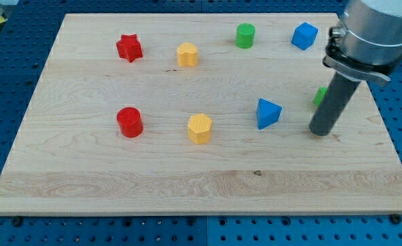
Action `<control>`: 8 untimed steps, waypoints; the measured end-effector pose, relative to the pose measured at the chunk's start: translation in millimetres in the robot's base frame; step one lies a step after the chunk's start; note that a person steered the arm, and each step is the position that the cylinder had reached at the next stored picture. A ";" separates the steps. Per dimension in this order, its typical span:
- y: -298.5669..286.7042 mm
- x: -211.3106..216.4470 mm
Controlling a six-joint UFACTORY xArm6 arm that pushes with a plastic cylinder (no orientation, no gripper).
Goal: Move the blue triangle below the red star
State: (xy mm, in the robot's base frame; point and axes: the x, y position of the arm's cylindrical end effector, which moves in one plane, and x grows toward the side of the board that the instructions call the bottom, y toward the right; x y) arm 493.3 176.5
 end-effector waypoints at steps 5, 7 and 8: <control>-64.1 6.5; -68.1 -3.6; -84.8 -11.0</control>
State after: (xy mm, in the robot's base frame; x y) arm 482.2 91.7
